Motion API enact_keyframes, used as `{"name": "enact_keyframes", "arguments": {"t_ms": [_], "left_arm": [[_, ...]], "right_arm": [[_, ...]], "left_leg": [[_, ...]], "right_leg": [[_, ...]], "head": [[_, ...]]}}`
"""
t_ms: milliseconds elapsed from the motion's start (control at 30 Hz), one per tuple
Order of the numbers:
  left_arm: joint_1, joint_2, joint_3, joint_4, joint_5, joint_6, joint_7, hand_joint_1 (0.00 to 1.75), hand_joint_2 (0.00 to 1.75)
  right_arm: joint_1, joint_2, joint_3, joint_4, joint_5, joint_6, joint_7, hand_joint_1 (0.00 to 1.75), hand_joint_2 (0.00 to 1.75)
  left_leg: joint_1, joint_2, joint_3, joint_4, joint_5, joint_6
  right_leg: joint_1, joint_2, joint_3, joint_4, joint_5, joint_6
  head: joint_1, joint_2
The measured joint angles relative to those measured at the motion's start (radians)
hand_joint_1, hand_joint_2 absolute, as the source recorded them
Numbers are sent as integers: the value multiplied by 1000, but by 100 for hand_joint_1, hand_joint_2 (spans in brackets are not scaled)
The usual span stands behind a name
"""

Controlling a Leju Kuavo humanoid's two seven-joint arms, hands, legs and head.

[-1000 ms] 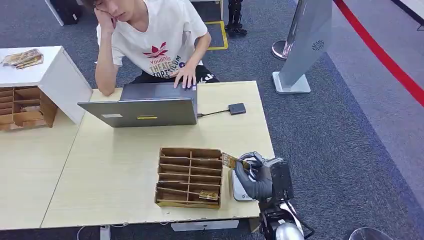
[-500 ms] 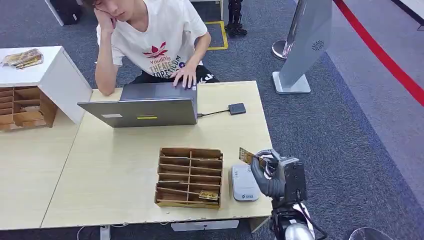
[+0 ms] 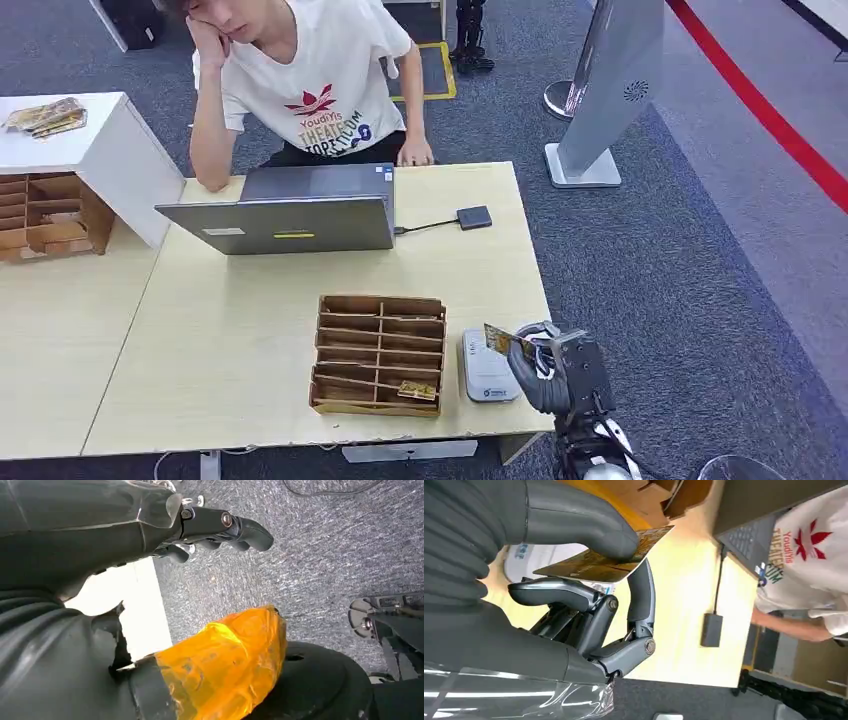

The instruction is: Pass the card to the sensor for recognition and then transmit it.

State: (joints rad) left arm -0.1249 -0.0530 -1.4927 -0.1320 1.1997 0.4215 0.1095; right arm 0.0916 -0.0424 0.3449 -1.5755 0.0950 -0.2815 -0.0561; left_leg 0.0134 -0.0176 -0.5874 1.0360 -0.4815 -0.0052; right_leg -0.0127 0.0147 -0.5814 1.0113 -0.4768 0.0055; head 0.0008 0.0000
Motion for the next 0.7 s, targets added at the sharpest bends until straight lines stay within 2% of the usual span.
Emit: {"name": "enact_keyframes", "arguments": {"t_ms": [700], "left_arm": [[-1,2,0,0,-6,-9,1,0,0]], "right_arm": [[-39,-10,41,110,46,34,40,175,175]], "left_leg": [[0,0,0,0,0,0]], "right_leg": [[0,0,0,0,0,0]], "head": [[0,0]]}}
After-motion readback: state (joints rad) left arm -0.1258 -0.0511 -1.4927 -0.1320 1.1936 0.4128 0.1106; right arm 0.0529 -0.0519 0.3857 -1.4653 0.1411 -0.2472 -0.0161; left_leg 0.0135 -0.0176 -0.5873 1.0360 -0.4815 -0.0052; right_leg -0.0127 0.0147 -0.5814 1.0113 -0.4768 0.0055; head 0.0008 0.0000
